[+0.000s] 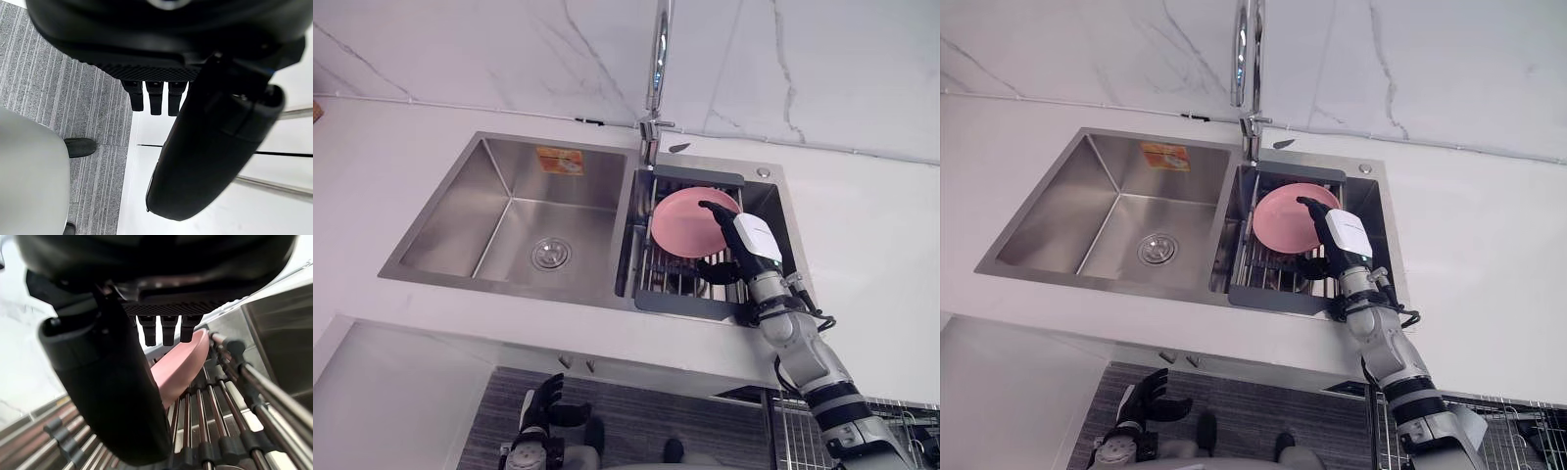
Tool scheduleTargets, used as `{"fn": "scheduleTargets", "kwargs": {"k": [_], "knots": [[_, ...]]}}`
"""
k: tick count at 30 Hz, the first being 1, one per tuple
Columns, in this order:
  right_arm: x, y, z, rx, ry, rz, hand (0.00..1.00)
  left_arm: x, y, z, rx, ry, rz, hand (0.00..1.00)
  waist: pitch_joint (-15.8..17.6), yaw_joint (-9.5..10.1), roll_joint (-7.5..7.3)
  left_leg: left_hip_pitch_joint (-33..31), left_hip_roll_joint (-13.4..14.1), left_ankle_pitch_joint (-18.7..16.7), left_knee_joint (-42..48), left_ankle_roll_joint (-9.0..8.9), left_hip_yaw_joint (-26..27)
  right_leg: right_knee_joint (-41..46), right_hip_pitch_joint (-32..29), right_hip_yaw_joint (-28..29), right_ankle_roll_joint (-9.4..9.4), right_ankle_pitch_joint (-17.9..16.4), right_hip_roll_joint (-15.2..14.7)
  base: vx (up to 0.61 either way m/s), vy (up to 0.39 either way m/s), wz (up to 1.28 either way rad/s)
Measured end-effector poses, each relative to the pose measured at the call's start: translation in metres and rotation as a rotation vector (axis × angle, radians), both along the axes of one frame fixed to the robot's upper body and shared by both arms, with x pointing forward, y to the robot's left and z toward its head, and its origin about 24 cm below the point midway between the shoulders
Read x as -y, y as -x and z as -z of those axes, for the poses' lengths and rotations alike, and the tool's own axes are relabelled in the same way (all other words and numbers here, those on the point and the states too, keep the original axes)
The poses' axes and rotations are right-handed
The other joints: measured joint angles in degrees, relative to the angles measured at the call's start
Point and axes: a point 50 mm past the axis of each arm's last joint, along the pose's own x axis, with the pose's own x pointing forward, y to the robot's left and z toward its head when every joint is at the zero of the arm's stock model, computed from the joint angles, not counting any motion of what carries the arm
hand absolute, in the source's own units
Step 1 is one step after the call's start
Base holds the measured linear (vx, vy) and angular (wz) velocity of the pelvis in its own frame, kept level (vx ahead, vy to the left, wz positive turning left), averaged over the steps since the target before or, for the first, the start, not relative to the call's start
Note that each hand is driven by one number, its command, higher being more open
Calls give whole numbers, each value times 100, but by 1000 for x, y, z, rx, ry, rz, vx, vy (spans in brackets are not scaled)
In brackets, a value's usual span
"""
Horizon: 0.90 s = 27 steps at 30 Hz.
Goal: Walk over to the sink, pick up the cup, carry it to the dishwasher, place the cup inside the dishwasher, then close the dishwasher door
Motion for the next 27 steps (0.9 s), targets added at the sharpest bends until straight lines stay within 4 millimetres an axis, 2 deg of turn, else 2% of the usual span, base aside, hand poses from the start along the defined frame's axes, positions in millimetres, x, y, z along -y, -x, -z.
{"fn": "scheduleTargets", "kwargs": {"k": [9,10,18,27], "knots": [[2,-15,-19,51,73,-6,90,-2,-7,-4,34,-3,-2,90,311,-21,-11,-109,-28,66,2,-5,-14,63,-133,-10,26,-13,-36,-55,0,0],[1,-18,-24,66,86,-10,30,-2,-9,-4,38,-4,-2,90,353,-29,-7,-162,-32,98,2,5,-14,75,-196,-9,25,-13,-38,-88,11,-2],[6,-32,-35,76,132,18,30,-2,-13,-6,50,2,-5,90,472,-41,5,-337,-52,172,1,1,-23,103,-374,-25,78,22,-65,-70,20,2],[2,-33,-44,123,130,-21,30,-2,-15,-7,62,11,-19,90,556,-42,21,-407,-27,174,1,-1,-5,98,-452,7,71,65,-64,-8,3,0]]}}
